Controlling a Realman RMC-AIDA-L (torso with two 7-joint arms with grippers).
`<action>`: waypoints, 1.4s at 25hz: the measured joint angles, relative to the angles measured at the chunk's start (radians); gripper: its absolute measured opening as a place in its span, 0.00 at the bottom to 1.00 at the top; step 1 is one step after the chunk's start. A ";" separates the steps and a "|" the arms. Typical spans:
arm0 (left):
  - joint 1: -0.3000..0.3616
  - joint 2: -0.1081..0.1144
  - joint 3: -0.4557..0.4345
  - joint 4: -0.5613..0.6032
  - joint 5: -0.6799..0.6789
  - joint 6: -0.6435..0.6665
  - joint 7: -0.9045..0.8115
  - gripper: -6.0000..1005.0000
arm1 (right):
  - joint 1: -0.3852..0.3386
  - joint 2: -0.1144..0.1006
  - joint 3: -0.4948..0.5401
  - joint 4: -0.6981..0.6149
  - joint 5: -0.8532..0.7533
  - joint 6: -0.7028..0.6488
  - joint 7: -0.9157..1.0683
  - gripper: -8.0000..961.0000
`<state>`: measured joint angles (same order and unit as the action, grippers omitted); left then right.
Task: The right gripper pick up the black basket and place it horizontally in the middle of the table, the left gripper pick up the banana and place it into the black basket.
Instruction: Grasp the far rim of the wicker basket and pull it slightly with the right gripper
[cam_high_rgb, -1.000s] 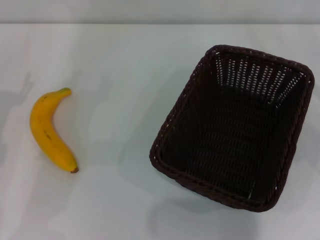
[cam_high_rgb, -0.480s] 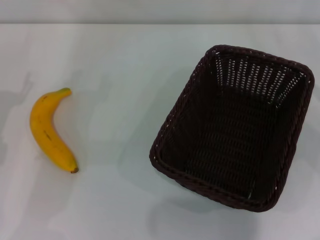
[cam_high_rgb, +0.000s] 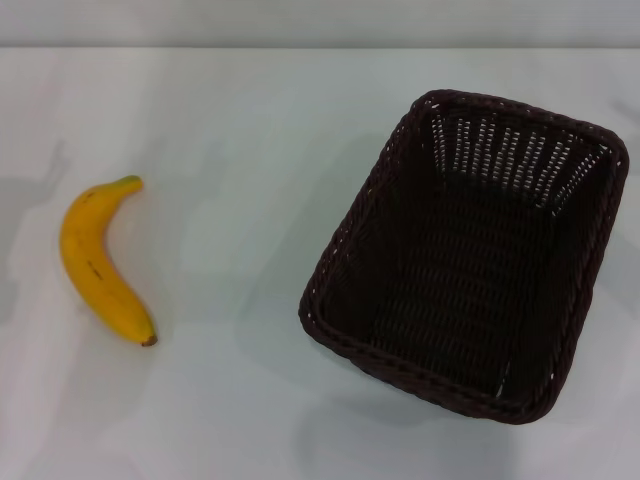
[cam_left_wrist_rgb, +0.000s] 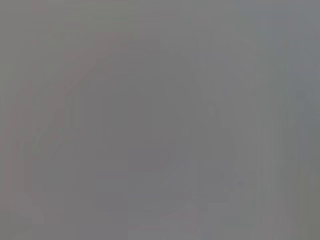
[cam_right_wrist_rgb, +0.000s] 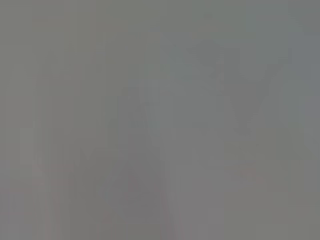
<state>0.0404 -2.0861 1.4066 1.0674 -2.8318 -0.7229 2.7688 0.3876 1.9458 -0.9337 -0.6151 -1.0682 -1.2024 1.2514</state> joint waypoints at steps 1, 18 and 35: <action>-0.002 0.000 0.000 0.000 0.000 0.003 0.000 0.88 | 0.011 -0.008 0.000 -0.024 -0.051 0.016 0.051 0.89; -0.016 0.000 0.017 0.020 0.000 0.011 -0.004 0.88 | 0.204 -0.114 -0.004 -0.279 -0.696 -0.102 0.640 0.89; -0.003 -0.001 0.084 0.048 0.000 0.036 -0.005 0.88 | 0.377 -0.094 -0.011 -0.325 -1.069 -0.117 0.746 0.89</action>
<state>0.0371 -2.0869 1.4904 1.1151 -2.8317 -0.6872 2.7642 0.7644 1.8520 -0.9448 -0.9405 -2.1375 -1.3191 1.9970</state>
